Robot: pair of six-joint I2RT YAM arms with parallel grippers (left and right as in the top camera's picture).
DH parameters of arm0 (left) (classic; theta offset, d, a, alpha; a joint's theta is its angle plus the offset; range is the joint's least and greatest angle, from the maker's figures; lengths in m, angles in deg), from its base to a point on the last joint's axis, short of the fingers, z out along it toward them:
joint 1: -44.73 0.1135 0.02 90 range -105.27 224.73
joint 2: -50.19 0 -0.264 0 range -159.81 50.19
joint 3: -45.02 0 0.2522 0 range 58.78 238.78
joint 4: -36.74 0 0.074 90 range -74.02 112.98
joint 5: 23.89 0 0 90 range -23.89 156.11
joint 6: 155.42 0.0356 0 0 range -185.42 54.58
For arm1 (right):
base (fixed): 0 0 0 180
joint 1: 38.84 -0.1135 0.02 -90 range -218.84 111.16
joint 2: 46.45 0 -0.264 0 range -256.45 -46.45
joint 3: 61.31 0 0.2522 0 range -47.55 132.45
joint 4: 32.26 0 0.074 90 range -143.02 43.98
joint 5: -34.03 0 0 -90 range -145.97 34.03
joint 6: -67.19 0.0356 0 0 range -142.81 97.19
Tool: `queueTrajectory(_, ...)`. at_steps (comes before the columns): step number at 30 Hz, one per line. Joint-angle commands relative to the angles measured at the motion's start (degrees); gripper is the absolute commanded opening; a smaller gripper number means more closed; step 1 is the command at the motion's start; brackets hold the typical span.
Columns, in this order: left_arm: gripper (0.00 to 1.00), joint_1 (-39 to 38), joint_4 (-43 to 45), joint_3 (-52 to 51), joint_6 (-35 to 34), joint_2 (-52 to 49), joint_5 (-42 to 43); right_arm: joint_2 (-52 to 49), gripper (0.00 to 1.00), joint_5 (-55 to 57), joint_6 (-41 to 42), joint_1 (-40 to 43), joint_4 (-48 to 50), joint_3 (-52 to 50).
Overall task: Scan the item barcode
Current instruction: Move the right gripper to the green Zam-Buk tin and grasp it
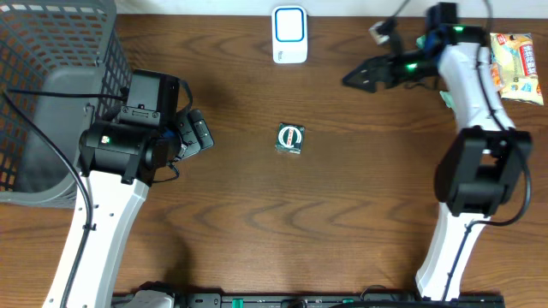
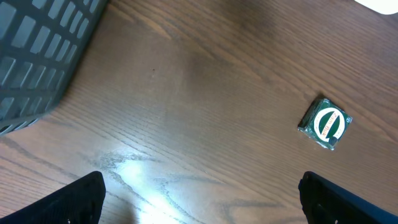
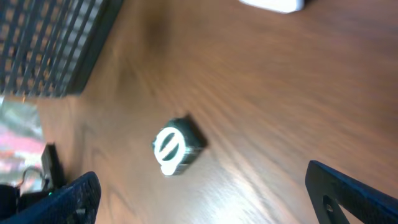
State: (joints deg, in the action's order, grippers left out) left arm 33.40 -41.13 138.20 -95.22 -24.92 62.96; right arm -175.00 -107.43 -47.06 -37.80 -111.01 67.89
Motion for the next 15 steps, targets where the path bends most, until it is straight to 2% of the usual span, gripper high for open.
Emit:
queueTrajectory(1,0.98,0.24,-0.2,0.2,-0.07,0.2,-0.55,-0.9,0.99,1.7,0.9,-5.33,-0.85,-1.29)
queueTrajectory(9,0.98,0.24,-0.2,0.2,-0.07,0.2,-0.55,-0.96,0.99,19.06,24.06,-17.14,-1.92,-1.84)
queueTrajectory(15,0.98,0.24,-0.2,0.2,-0.07,0.2,-0.55,-0.96,0.99,20.0,27.82,-24.63,-3.89,-1.84)
